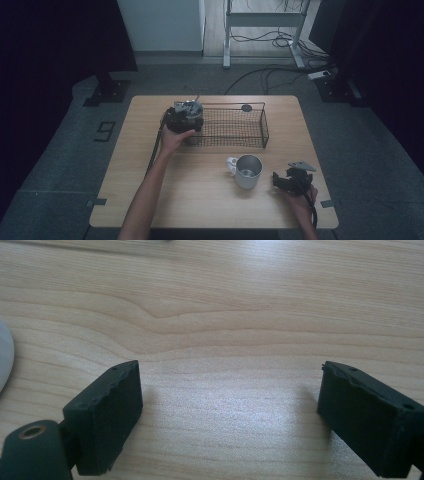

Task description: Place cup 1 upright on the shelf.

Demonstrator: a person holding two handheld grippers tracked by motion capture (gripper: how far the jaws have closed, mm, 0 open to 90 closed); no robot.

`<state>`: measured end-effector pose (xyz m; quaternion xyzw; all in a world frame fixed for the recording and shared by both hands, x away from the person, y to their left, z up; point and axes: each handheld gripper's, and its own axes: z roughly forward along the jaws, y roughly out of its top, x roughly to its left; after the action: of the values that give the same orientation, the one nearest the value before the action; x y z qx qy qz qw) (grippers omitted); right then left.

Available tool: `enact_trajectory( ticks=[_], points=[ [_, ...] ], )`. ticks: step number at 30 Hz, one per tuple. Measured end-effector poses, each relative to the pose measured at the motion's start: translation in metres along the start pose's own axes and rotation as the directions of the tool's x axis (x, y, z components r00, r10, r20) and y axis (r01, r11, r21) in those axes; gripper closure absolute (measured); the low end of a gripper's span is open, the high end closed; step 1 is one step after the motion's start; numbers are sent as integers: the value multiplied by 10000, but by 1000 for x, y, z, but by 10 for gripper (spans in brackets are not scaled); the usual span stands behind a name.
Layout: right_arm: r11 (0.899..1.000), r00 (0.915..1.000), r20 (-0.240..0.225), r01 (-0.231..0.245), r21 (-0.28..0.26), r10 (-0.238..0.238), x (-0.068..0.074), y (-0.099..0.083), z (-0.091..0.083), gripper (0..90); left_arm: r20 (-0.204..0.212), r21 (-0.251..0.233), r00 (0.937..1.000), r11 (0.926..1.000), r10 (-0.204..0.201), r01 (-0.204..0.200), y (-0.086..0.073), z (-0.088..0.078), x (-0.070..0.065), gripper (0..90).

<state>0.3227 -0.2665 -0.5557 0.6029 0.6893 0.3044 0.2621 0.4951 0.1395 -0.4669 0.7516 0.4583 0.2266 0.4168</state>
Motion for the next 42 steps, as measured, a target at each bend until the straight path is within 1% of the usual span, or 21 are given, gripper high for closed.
enact_trajectory(
  ticks=[2, 7, 8, 13, 16, 18, 21, 24, 28, 30, 32, 34, 38, 42],
  points=[
    [10000, 10000, 2, 1, -2, -1, 0, 0, 0, 107, -1, -47, 10000, 10000, 21, -21, 0, -2, 0, 21],
    [10000, 10000, 2, -1, -2, 1, 0, 0, 0, 107, -87, -408, 10000, 9992, -9, 6, 4, -13, -1, 7],
    [10000, 10000, 2, -4, -3, 4, 0, 0, 0, 108, -120, -450, 9999, 9990, 2, -7, 5, -15, -2, 7],
    [10000, 10000, 3, -5, 1, 5, 0, 0, 0, 107, -9, -712, 9999, 9974, 111, -112, 6, -30, -4, 7],
    [10000, 10000, 4, -7, 2, 7, 0, 0, 0, 108, -52, -891, 9998, 9959, 179, -182, 6, -40, -4, 8],
    [10000, 10000, 5, -6, -1, 6, 0, 0, 0, 108, -21, -955, 9999, 9953, 141, -142, 5, -46, -2, 7],
    [10000, 10000, 16, -6, 10, 6, 0, 0, 0, 109, 118, -1030, 9999, 9947, -27, 39, 4, -53, 0, 8],
    [10000, 10000, 9, -23, 2, 23, 0, 0, 0, 109, 140, -1003, 9999, 9950, -2, 16, 2, -58, 1, 11],
    [10000, 10000, 23, -7, 4, 7, 0, 0, 0, 110, 169, -1000, 9996, 9948, 224, -206, -3, -62, -3, 15],
    [10000, 10000, 26, -19, 0, 19, 0, 0, 0, 110, 88, -1144, 9994, 9929, 343, -331, -7, -66, -5, 22],
    [10000, 10000, 23, -50, 2, 50, 0, 0, 0, 110, 65, -1179, 9991, 9922, 418, -408, -9, -70, -7, 33],
    [10000, 10000, 20, -54, 2, 54, 0, 0, 0, 109, 180, -1255, 9991, 9914, 387, -362, -12, -74, -8, 34],
    [10000, 10000, 16, -46, 6, 46, 0, 0, 0, 110, 399, -1312, 9990, 9912, 201, -147, -17, -83, -8, 43],
    [10000, 10000, 14, -46, 5, 46, 0, 0, 0, 110, 422, -1421, 9991, 9898, 72, -11, -25, -93, -8, 64]
  ],
)
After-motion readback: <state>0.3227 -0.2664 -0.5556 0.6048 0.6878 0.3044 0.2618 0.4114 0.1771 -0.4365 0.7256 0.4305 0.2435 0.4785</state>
